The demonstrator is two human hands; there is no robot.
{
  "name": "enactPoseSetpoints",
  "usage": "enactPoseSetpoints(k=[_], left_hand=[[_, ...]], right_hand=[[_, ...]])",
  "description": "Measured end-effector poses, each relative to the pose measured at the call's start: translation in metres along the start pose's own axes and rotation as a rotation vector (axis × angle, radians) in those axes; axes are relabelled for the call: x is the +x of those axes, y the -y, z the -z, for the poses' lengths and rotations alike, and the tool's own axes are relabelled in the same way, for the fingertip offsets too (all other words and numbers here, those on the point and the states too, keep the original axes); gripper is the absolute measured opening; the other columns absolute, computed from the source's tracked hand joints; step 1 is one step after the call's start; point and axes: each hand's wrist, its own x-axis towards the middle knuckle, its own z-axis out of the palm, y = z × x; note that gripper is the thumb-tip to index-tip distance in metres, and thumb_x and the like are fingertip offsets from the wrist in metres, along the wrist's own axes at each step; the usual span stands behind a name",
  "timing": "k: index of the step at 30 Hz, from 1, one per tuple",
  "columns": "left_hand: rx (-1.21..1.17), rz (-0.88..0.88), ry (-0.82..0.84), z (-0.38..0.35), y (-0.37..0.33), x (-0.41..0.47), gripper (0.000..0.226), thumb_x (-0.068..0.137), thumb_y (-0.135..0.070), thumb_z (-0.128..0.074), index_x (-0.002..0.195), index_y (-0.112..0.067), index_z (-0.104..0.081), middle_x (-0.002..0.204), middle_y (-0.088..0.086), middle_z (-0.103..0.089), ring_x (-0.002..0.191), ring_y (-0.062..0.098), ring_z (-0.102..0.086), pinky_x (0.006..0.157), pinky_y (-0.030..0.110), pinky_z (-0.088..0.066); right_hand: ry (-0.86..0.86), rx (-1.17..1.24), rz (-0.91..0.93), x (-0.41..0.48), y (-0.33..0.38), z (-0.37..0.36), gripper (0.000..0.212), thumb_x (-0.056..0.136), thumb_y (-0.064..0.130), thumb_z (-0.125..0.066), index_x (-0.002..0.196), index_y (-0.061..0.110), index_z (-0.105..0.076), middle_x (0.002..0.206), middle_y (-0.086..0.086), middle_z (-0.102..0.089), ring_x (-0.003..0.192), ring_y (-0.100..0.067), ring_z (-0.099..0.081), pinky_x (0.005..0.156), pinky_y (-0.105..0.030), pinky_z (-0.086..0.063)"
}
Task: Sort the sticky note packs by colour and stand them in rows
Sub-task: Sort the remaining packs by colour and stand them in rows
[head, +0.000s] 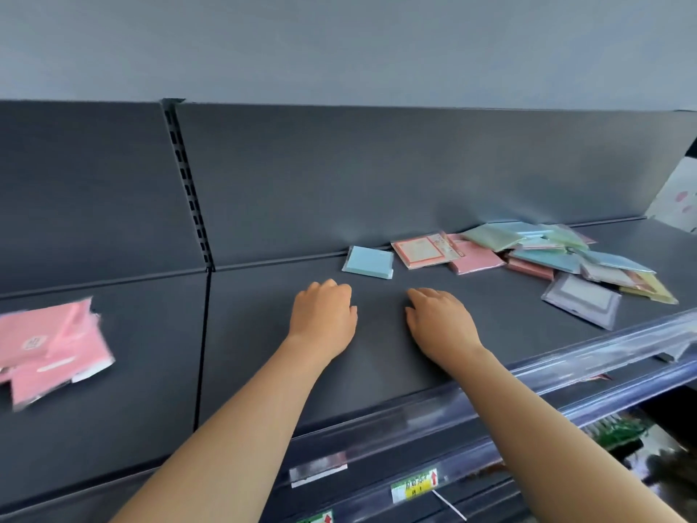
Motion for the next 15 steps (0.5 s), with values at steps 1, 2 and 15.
enactPoseSetpoints(k=[1,2,15], left_hand=[[0.004,-0.011,-0.002,-0.005,-0.004,0.006,0.017,0.098,-0.030,-0.046,0.092,-0.015,-0.053,0.102,0.002,-0.058,0.095,0.026,-0.051,0.073,0.031,-0.035],[0.007,-0.023,-0.001,-0.009,-0.007,0.011,0.018,0.098,-0.030,-0.046,0.095,-0.015,-0.055,0.103,0.002,-0.058,0.096,0.026,-0.052,0.073,0.031,-0.035],[0.134,-0.065,-0.080,-0.047,-0.038,0.070,0.045,0.087,-0.001,-0.043,0.130,-0.016,-0.046,0.129,0.002,-0.050,0.117,0.028,-0.044,0.092,0.033,-0.034]], right_hand=[[-0.017,-0.013,0.012,0.003,-0.004,-0.001,0.019,0.098,0.022,-0.040,0.099,0.011,-0.055,0.109,-0.004,-0.062,0.105,-0.027,-0.055,0.089,-0.031,-0.036],[-0.026,-0.025,0.019,0.007,-0.008,-0.002,0.019,0.097,0.023,-0.040,0.102,0.012,-0.055,0.111,-0.003,-0.061,0.108,-0.026,-0.054,0.093,-0.031,-0.035],[0.101,-0.077,0.000,0.068,-0.078,-0.012,0.057,0.097,0.032,-0.037,0.150,0.021,-0.021,0.159,-0.006,-0.015,0.146,-0.025,-0.012,0.119,-0.044,-0.010]])
